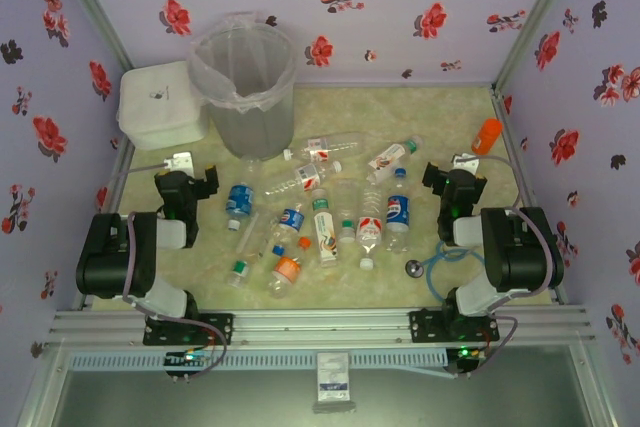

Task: Put the plastic bottles in the bin

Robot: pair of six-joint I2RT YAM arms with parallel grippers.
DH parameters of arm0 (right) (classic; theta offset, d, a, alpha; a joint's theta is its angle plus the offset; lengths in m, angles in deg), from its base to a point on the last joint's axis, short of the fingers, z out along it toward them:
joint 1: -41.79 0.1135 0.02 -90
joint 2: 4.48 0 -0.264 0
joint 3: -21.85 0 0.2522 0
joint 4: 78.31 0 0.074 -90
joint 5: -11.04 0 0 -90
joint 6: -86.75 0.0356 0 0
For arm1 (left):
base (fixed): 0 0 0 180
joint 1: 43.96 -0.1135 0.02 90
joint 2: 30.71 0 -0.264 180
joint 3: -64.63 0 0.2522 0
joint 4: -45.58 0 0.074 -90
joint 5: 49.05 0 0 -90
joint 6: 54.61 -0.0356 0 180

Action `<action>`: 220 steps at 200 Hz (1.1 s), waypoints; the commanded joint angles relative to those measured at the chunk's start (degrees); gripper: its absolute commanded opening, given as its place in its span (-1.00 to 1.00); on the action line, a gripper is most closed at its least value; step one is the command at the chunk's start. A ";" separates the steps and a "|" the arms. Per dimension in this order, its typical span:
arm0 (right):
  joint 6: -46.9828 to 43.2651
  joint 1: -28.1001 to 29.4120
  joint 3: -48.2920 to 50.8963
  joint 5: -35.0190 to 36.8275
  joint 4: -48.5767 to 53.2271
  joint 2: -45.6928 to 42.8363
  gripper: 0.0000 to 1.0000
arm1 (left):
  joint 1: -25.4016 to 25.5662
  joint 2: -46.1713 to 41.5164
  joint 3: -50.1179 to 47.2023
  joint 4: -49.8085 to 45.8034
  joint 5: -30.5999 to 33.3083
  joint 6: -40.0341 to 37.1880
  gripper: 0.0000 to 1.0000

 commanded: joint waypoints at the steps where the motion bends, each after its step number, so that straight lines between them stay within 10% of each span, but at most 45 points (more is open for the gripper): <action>1: 0.17 -0.33 -0.98 -0.66 -0.19 0.40 0.99 | -0.53 -0.03 1.26 0.00 -0.10 -0.88 1.00; 19: 0.26 -0.61 -3.07 -1.12 4.62 -2.60 0.99 | -0.53 -7.85 4.56 -12.18 1.93 0.63 1.00; 70: 7.11 -0.28 -20.85 -1.28 60.49 -25.75 0.99 | -0.36 -33.63 18.11 -56.72 5.28 13.16 1.00; 118: 16.93 5.79 -28.51 -14.02 100.27 -36.88 0.99 | 4.01 -41.64 31.63 -86.57 -8.55 23.21 0.99; 220: 20.92 16.26 -22.46 -28.78 96.37 -23.22 0.63 | 19.75 -43.85 31.82 -83.74 -19.36 37.13 0.97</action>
